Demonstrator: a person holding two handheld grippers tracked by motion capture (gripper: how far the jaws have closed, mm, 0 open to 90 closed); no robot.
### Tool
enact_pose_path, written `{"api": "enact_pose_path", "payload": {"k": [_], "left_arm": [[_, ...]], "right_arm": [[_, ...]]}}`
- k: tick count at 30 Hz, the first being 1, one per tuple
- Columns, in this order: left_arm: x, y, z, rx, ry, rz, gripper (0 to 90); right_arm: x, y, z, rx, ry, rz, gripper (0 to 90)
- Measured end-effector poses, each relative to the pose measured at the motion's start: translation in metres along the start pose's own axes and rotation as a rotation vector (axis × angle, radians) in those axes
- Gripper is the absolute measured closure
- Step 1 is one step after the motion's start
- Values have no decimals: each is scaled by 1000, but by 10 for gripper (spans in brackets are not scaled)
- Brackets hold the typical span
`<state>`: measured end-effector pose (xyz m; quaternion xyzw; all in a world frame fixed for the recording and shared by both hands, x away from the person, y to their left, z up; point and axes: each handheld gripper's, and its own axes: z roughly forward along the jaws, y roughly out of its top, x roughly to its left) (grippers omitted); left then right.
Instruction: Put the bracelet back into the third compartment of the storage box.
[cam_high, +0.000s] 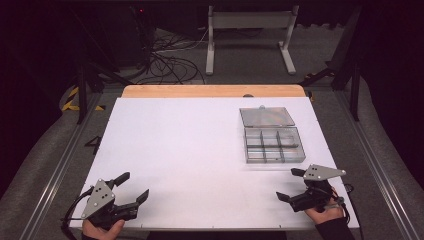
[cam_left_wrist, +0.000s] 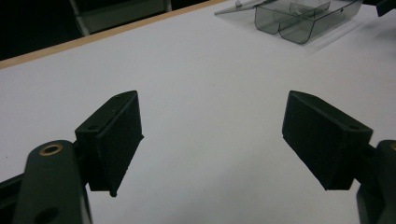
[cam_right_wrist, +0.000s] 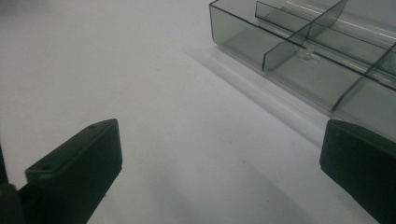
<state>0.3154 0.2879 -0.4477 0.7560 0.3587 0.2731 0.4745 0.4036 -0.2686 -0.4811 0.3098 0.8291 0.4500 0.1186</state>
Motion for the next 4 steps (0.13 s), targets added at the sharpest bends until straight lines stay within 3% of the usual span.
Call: {"api": "enact_pose_path", "payload": {"k": [4], "left_arm": [[0, -1, 3, 24, -18, -10, 210]], "right_arm": [[-2, 1, -9, -56, -21, -6, 0]]}}
